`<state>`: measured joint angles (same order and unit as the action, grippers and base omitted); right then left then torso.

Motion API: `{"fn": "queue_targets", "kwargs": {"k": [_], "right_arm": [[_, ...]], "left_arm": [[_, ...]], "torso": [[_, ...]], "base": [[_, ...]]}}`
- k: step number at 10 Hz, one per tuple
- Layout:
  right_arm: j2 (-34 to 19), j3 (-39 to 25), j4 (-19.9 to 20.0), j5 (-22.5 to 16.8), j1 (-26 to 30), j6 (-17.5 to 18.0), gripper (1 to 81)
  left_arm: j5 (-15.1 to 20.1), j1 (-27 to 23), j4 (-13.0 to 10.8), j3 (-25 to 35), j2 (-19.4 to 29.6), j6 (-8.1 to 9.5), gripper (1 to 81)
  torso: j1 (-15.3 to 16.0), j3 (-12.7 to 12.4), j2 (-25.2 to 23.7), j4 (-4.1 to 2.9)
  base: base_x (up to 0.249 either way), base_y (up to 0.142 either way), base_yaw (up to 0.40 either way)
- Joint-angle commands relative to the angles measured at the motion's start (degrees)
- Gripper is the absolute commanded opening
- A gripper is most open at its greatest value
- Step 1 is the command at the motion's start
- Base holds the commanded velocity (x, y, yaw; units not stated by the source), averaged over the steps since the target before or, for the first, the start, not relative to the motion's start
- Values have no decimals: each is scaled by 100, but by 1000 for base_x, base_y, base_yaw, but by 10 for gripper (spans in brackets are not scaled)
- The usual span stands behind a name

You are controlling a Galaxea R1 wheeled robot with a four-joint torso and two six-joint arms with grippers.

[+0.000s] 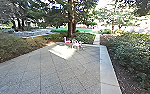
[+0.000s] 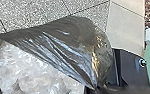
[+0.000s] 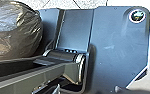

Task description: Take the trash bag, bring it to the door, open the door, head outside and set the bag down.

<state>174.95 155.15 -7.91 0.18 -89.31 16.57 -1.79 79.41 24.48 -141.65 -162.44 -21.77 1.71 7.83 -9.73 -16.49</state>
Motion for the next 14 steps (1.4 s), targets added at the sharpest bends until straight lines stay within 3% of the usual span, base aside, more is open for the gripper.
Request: {"fn": "queue_targets", "kwargs": {"k": [1,3,7,8,11,14], "right_arm": [[60,-65,-53,-352,242,-57,811],[60,-56,-53,-352,251,-57,811],[52,-39,-53,-352,251,-57,811],[52,-39,-53,-352,242,-58,811],[52,-39,-53,-352,224,-57,811],[52,-56,-53,-352,216,-57,811]], "left_arm": [[502,-887,329,533,492,6,10],[864,-1290,584,533,669,6,10],[1269,-2108,997,489,756,6,10],[1451,-2345,1128,464,791,6,10],[1987,-2978,1331,7,695,15,10],[2658,-3655,1613,-407,739,6,10]], "torso": [[0,523,0,2],[2,885,2,0],[6,1669,6,0],[6,1355,9,0],[11,1550,13,0],[13,1548,18,0]], "base": [[0,0,0],[0,0,0],[0,0,0],[0,0,0],[0,0,0],[0,0,0]]}}
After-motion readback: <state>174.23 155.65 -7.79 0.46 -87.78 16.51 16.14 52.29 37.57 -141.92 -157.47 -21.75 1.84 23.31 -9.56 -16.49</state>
